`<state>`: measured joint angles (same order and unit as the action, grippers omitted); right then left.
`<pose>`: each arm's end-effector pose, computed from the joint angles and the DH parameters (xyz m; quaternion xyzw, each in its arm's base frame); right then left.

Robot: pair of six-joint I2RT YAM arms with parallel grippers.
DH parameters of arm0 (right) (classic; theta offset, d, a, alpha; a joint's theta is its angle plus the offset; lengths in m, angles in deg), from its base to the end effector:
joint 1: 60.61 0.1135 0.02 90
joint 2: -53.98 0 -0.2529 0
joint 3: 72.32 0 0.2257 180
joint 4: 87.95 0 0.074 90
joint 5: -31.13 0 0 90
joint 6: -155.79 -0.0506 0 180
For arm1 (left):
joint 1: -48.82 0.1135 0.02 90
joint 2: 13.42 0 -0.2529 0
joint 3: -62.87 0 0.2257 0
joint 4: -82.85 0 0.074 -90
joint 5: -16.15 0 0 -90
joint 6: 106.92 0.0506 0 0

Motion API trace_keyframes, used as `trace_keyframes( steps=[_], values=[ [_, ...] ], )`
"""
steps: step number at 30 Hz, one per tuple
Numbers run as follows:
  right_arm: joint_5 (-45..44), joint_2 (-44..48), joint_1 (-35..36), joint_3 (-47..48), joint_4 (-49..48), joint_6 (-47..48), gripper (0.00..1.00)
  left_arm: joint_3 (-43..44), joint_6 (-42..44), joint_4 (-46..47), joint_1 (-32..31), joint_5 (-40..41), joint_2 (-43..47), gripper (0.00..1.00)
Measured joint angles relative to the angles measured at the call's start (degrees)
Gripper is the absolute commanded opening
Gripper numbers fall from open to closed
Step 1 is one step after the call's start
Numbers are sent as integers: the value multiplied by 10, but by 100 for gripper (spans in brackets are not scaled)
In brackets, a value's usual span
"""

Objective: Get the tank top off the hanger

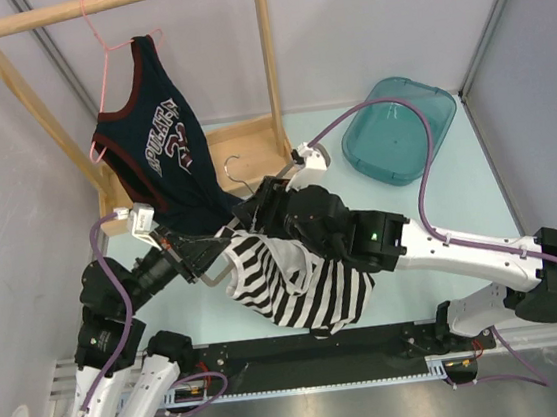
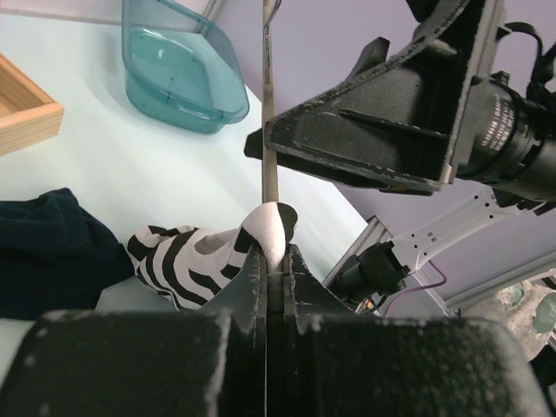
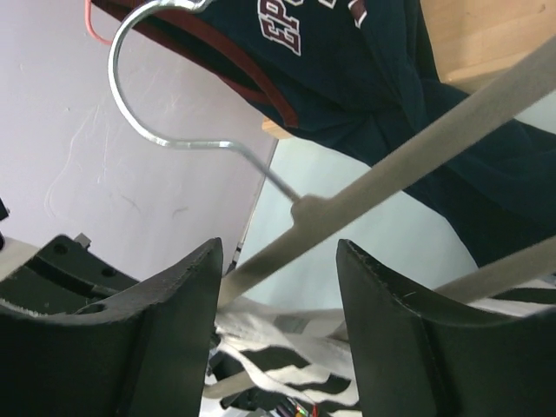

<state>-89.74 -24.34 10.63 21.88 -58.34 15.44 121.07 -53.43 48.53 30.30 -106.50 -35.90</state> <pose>0.1211 0.2757 0.3950 0.0242 0.7754 0.4174 0.4732 0.0730 -0.0532 0.3448 0.0939 0.6935 -0.4914 0.5185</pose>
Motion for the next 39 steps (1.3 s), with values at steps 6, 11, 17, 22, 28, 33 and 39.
trace_keyframes(
  steps=[6,11,17,22,28,33,39],
  values=[
    [12,-10,-32,0,-20,-1,44,3,-6,15,0,-19,-10,0],
    [26,-14,-44,0,-46,-9,28,4,-6,16,0,-23,-23,0],
    [38,-8,-50,-10,-87,-14,11,4,-9,18,0,-38,-30,0],
    [71,9,-68,-49,-118,-17,1,3,-10,19,-1,-46,-42,0],
    [87,11,-78,-64,-142,-19,0,3,-10,21,-1,-49,-50,0],
    [93,16,-81,-79,-167,-22,0,3,-10,24,-1,-49,-50,20],
    [94,30,-122,-116,-205,57,0,4,-5,16,-1,-51,-43,75]
  ],
)
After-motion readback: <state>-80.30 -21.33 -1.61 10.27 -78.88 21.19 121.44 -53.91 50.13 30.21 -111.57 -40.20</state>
